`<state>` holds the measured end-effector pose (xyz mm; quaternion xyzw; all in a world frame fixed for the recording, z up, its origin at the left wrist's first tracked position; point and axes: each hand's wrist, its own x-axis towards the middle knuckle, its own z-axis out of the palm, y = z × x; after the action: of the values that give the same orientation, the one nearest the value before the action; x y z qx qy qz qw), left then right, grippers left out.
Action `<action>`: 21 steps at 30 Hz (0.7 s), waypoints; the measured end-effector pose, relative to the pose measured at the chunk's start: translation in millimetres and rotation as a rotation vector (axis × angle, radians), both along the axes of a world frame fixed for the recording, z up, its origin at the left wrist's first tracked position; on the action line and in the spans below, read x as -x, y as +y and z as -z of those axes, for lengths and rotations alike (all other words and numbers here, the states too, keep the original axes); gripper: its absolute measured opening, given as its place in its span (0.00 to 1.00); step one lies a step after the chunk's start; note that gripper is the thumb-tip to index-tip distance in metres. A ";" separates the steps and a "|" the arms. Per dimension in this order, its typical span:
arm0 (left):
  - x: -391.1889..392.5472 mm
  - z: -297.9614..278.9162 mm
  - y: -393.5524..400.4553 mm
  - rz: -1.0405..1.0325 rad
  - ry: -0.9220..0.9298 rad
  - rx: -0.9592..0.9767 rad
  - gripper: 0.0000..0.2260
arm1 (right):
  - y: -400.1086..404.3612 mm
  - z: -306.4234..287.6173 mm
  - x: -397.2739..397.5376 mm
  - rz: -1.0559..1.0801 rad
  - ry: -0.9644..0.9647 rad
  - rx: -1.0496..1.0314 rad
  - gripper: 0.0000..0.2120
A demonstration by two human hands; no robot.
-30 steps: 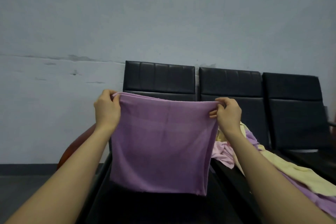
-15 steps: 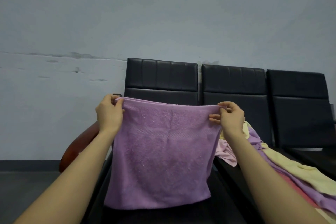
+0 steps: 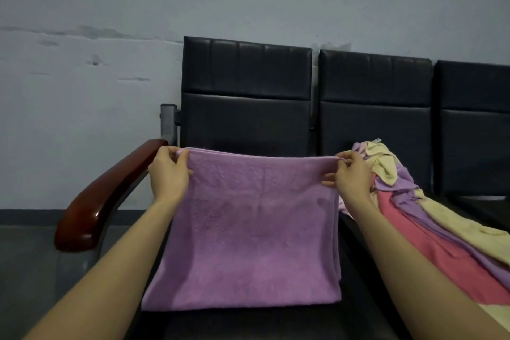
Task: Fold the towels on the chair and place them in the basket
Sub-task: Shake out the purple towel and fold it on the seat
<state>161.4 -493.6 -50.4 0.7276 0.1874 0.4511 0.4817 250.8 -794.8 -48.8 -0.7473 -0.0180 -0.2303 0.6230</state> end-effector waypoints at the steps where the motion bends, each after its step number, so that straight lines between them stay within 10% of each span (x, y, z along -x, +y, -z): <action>1: -7.6 -1.0 -0.8 0.014 -0.006 0.019 0.06 | 3.4 -2.2 -6.2 0.005 -0.001 -0.007 0.08; 21: -10.3 -26.2 -26.5 -0.131 -0.108 0.016 0.03 | 13.9 -28.6 0.2 0.171 -0.266 -0.016 0.08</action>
<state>171.6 -520.1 -24.2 0.6846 0.2120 0.5188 0.4662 250.6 -780.9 -20.2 -0.7042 -0.0349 -0.3796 0.5990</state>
